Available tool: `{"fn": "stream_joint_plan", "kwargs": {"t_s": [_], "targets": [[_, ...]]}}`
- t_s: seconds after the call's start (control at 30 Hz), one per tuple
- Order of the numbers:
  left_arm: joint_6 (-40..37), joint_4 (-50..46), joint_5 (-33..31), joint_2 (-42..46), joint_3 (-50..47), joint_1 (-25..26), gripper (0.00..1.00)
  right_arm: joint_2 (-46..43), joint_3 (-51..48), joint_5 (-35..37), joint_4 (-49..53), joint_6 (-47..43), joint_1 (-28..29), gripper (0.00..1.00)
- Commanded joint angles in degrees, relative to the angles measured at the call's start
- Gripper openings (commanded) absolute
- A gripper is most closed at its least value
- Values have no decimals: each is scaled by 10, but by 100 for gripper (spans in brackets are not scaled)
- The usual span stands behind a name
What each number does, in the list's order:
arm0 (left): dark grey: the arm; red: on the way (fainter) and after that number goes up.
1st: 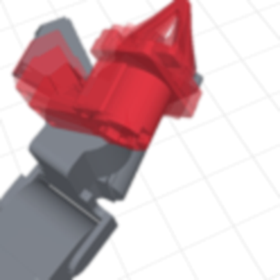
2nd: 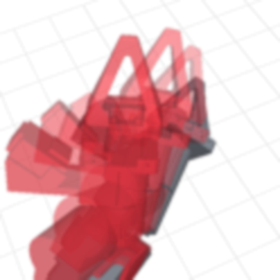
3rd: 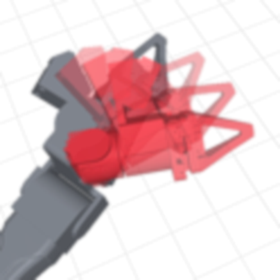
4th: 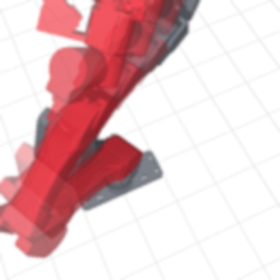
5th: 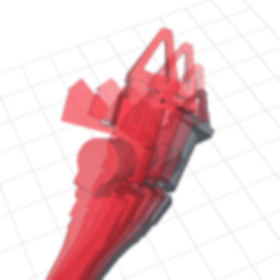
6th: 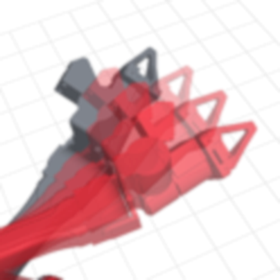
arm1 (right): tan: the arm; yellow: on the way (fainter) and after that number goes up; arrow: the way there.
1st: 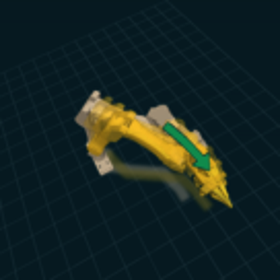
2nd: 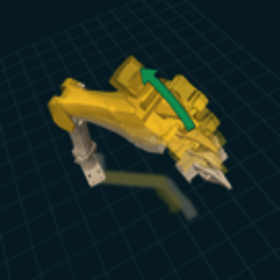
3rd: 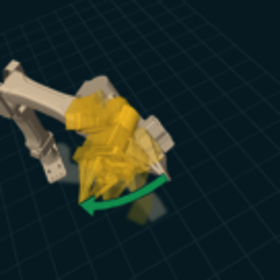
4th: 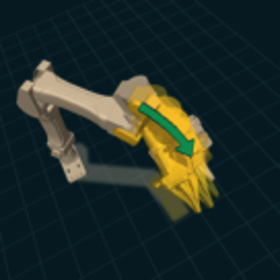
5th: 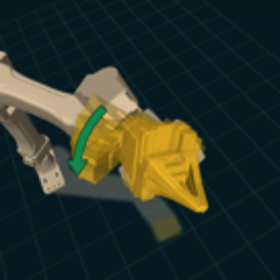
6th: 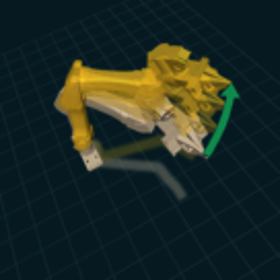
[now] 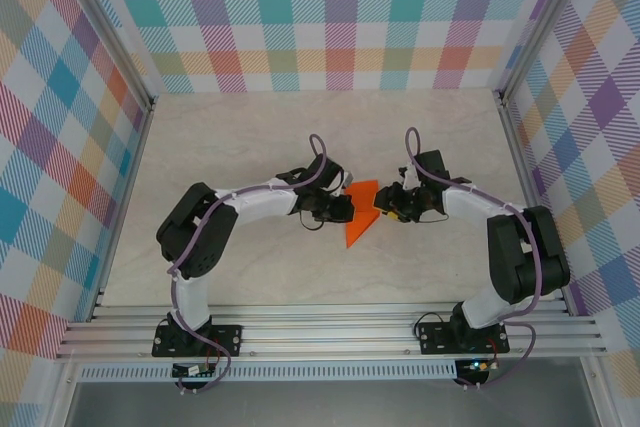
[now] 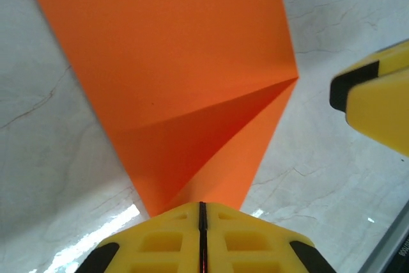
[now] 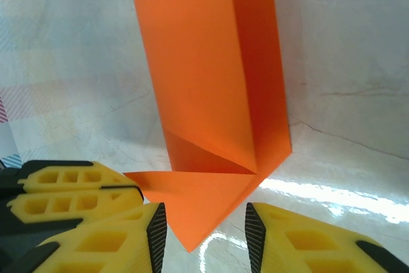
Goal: Fold a paper plane with a square sheet of paper (pick it up from the middle)
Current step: Fourth fold the wing at the center of the table.
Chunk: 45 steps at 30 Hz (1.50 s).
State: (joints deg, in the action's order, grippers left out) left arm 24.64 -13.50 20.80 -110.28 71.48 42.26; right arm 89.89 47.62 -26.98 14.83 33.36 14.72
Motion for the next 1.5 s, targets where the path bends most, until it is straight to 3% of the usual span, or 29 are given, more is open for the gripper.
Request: {"fn": "stream_joint_plan", "kwargs": {"t_s": [0.0,0.57,1.07,1.3,1.47], "targets": [[-1,-12,-17,-16,21,4,8,2,-8,-11,4,-10,-2,42],[-6,-12,-28,-49,25,3,6,73,10,-96,-44,-21,-2,48],[-6,-11,-22,-46,28,3,7,123,48,-119,-13,-71,-1,25],[-4,4,-24,-3,3,6,24,121,50,-111,-7,-60,-1,14],[-18,-6,-75,34,-17,42,36,111,52,-105,2,-51,-2,11]]}}
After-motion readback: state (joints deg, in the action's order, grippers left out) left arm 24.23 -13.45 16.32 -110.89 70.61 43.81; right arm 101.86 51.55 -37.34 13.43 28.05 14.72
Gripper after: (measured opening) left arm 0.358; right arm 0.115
